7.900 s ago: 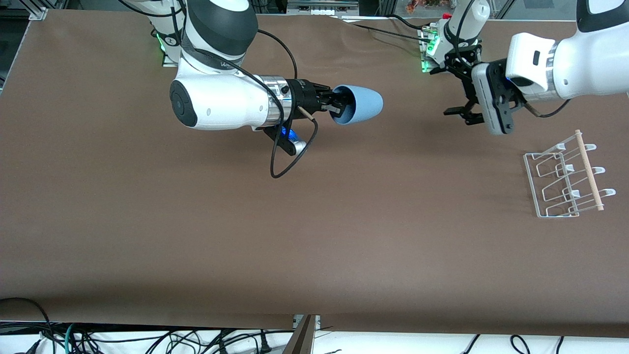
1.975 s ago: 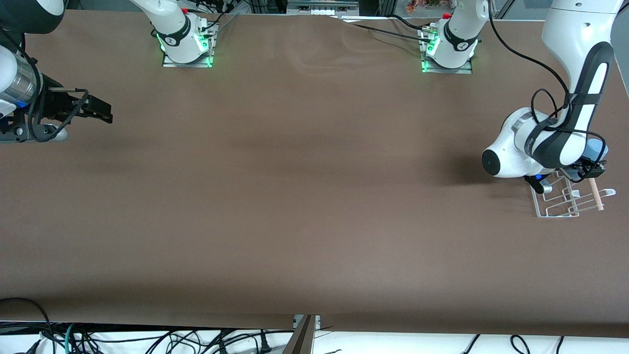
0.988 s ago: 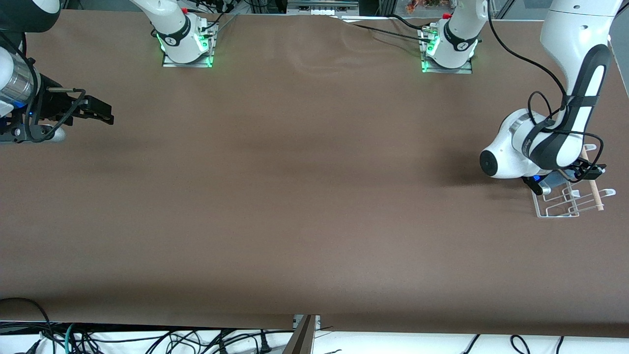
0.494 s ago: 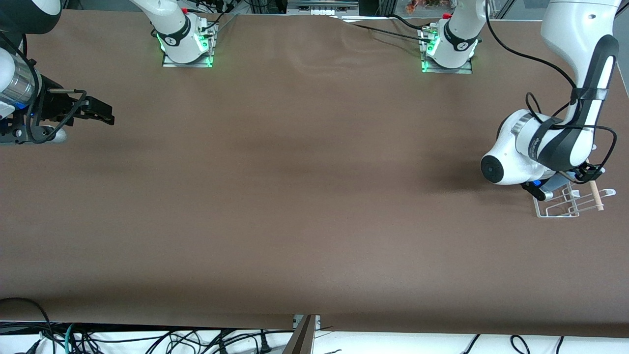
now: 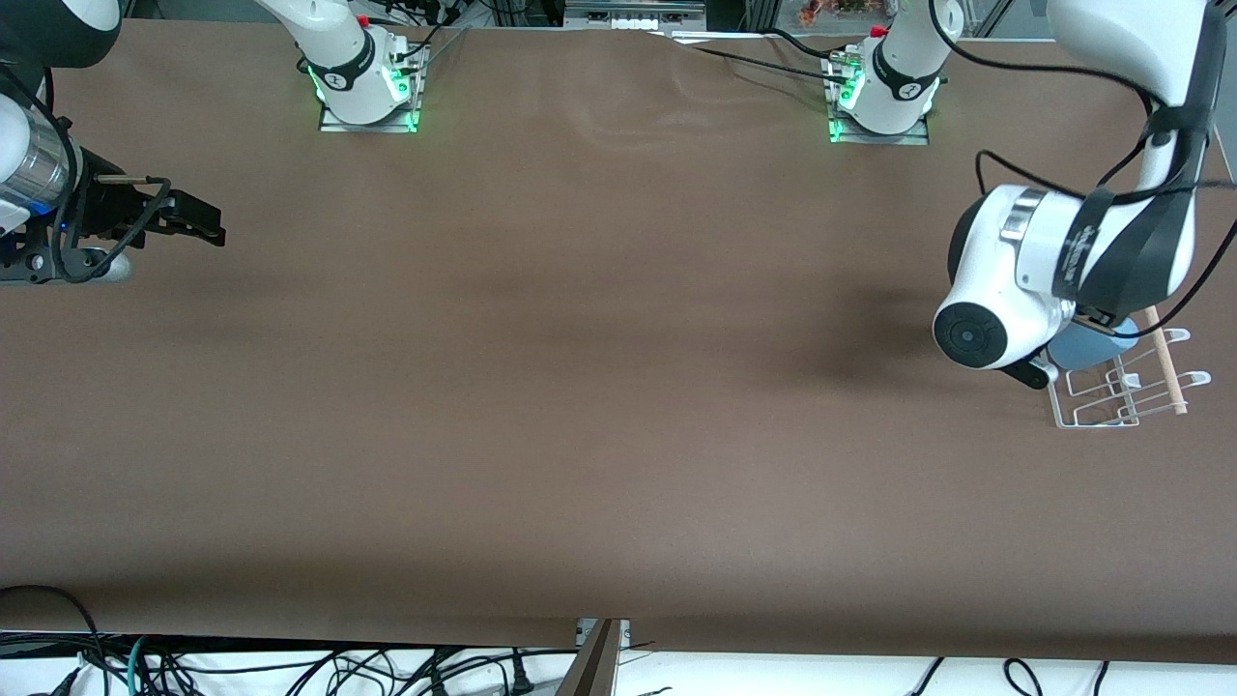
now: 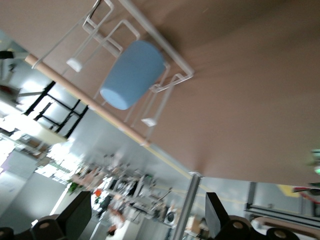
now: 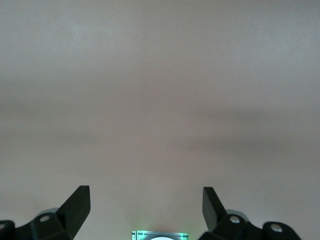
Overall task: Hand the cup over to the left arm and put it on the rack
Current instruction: 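Open the left gripper to release the cup in the rack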
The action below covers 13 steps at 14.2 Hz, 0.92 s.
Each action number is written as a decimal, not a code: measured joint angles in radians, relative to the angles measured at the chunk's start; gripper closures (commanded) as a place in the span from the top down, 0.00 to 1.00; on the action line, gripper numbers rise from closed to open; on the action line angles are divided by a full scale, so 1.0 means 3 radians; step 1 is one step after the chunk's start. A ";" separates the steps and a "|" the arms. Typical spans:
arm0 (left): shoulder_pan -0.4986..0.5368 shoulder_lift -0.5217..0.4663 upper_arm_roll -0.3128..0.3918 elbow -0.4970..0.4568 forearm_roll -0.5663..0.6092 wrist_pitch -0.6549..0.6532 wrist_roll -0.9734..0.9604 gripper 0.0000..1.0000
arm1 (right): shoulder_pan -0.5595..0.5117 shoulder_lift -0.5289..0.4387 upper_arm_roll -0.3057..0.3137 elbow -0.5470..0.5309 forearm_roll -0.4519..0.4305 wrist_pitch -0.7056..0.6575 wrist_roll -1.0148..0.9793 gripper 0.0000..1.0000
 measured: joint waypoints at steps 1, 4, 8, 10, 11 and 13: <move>-0.0080 -0.0003 -0.0001 0.0156 -0.0157 -0.0027 -0.0005 1.00 | 0.0000 0.0000 0.0000 0.0000 0.0000 0.0000 0.0000 0.99; -0.0334 -0.0008 -0.0004 0.0546 -0.0376 -0.0045 -0.0301 1.00 | 0.0000 0.0001 0.0000 0.0000 0.0000 0.0000 0.0000 0.99; -0.0508 -0.0025 -0.0007 0.1046 -0.0886 -0.0042 -0.0749 1.00 | 0.0000 0.0001 0.0000 0.0000 0.0000 0.0000 0.0000 0.99; -0.0501 -0.0026 0.0005 0.1221 -0.1117 0.0072 -0.0779 1.00 | 0.0000 0.0002 0.0000 0.0001 0.0000 0.0000 0.0000 0.99; -0.0489 -0.0026 0.0016 0.1259 -0.1249 0.0167 -0.0783 1.00 | 0.0000 0.0002 0.0000 0.0001 0.0000 0.0000 0.0000 0.99; -0.0446 -0.0026 0.0055 0.1273 -0.1501 0.0434 -0.0795 1.00 | 0.0000 0.0002 0.0000 0.0001 0.0000 0.0001 0.0000 0.99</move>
